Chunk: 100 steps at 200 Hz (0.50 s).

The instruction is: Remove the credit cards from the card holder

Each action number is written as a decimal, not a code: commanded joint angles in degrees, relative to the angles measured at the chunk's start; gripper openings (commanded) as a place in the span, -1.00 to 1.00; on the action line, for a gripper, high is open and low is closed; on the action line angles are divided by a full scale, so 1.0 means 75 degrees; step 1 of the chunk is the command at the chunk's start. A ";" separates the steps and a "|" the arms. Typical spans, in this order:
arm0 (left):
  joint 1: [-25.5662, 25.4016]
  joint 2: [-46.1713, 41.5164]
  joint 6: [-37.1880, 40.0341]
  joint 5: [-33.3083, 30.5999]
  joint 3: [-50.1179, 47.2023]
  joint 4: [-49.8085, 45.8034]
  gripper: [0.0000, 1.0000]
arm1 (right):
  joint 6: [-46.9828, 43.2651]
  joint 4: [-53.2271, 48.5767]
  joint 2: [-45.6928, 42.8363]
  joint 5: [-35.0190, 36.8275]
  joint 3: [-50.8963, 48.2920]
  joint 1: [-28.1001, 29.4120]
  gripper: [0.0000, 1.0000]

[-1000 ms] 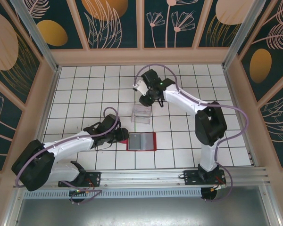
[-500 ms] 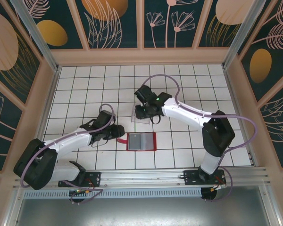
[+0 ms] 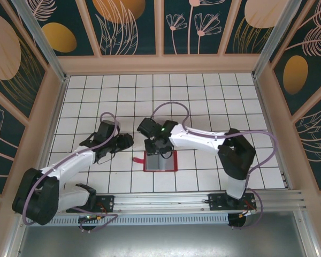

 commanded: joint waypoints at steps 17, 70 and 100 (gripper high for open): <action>0.0076 -0.0385 0.0108 -0.0256 -0.0116 0.0101 -0.11 | 0.0398 -0.0469 0.0709 0.0129 0.0512 0.0301 -0.20; 0.0076 -0.0766 0.0177 -0.0415 -0.0240 -0.0203 -0.12 | 0.0300 -0.0843 0.1394 0.0138 0.0921 0.0420 -0.09; 0.0076 -0.0838 0.0144 -0.0417 -0.0235 -0.0182 -0.12 | 0.0296 -0.0960 0.1591 0.0241 0.0898 0.0473 -0.08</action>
